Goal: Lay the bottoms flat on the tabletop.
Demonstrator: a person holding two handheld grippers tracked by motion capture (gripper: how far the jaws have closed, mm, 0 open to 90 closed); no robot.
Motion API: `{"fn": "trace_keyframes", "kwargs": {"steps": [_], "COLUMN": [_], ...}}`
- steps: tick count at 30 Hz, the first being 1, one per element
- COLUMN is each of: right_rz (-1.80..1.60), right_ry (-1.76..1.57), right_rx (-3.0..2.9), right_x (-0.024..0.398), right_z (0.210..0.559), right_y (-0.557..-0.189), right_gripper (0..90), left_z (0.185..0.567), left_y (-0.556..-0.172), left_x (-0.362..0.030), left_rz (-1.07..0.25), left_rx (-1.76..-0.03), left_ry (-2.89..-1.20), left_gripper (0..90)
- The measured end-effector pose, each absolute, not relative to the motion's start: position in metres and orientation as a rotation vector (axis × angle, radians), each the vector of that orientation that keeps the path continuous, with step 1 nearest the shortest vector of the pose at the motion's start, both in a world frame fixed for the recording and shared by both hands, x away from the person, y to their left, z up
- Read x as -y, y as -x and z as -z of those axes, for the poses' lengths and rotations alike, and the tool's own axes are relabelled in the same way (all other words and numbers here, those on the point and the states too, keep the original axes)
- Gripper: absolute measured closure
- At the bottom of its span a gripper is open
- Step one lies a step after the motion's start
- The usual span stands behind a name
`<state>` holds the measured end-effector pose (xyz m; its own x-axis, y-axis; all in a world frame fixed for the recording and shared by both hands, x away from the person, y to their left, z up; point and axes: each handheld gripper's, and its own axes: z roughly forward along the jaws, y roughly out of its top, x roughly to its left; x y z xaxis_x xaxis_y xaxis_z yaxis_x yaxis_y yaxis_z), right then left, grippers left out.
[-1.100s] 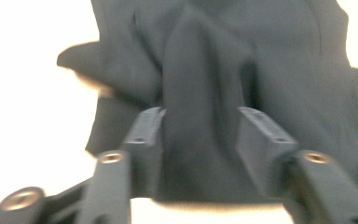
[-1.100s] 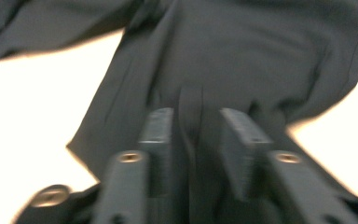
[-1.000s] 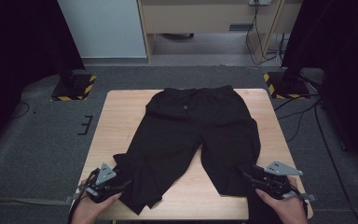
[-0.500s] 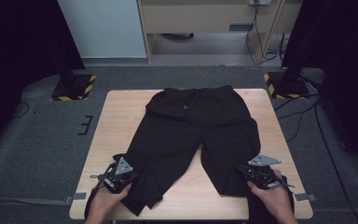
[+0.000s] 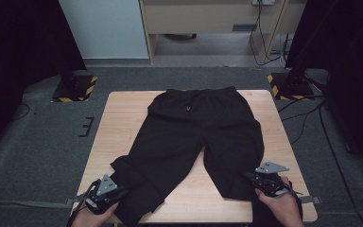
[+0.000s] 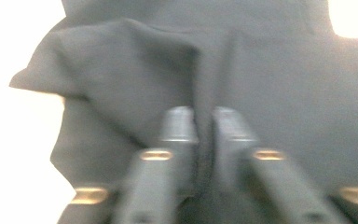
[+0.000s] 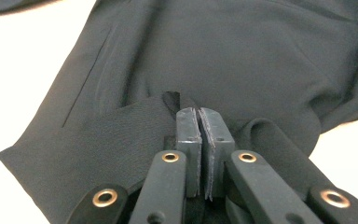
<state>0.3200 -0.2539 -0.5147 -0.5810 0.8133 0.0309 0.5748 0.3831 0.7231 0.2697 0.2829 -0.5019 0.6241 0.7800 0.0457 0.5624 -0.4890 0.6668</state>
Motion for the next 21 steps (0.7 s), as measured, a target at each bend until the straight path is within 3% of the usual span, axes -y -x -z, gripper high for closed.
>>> {"fn": "trace_keyframes", "kwargs": {"steps": [4,8,21], "right_rz": [-1.04,-1.07,-1.081], "right_ry": [-1.221,-1.234,-1.227], "right_rx": [-2.303,-2.288,-2.27], "right_x": [0.256,0.256,0.255], "right_z": [0.514,0.514,0.512], "right_y": [-0.318,-0.318,-0.317], "right_gripper": [86.5,86.0,84.5], "left_z": [0.513,0.521,0.493], "left_y": [-0.274,-0.28,-0.285], "left_x": [-0.293,-0.303,-0.324], "left_rz": [-0.462,-0.477,-0.528], "left_rx": [-1.062,-1.126,-1.095], "left_ry": [-2.238,-2.188,-2.089], "left_gripper": [34.4,25.0,41.4]}}
